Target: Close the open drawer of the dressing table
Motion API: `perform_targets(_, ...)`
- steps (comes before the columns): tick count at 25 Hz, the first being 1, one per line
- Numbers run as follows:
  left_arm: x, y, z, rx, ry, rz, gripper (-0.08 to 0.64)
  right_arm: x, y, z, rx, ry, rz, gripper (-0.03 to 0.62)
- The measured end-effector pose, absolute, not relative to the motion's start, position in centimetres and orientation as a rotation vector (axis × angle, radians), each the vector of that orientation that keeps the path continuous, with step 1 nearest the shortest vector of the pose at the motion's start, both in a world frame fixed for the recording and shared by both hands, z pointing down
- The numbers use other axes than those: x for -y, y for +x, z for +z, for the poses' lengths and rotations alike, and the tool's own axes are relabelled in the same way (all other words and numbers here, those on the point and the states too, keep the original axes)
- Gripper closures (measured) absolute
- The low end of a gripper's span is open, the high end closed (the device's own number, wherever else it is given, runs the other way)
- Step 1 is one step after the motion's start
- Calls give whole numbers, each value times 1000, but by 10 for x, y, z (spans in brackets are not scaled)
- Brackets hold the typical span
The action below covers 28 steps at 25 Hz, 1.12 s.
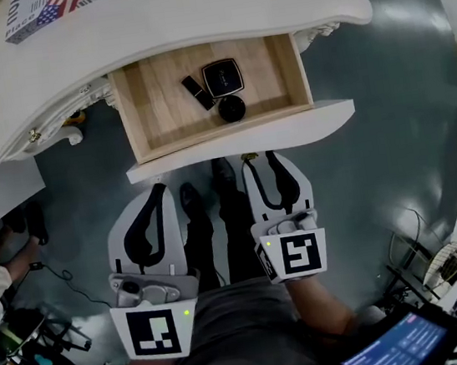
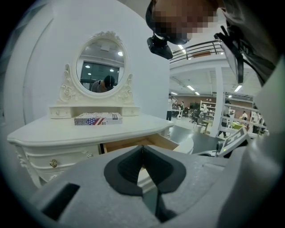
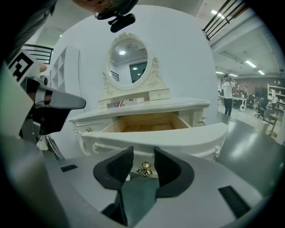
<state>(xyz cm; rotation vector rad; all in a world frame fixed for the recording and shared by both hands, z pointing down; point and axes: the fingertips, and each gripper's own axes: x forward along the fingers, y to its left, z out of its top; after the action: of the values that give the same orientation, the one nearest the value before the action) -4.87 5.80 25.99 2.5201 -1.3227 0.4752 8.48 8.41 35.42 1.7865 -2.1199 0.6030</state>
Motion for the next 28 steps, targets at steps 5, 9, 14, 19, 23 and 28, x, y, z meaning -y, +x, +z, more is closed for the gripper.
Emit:
perform_targets(5, -53, -45, 263, 1316, 2520, 511, 543, -75, 85, 355, 2125, 1776, 606, 460)
perform_targets(9, -51, -46, 262, 1328, 2514, 505, 543, -70, 84, 354, 2133, 1766, 599, 460)
perform_targets(14, -45, -47, 261, 1346, 2505, 504, 543, -62, 85, 355, 2134, 1755, 593, 460)
perform_targets(19, -40, -48, 259, 1362, 2499, 497, 543, -55, 85, 354, 2138, 1743, 588, 460)
perform_targets(23, -37, -47, 257, 1369, 2496, 489, 543, -49, 84, 354, 2144, 1733, 589, 459)
perform_targets(28, -29, -46, 266, 1369, 2490, 490, 543, -36, 83, 363, 2145, 1728, 600, 460)
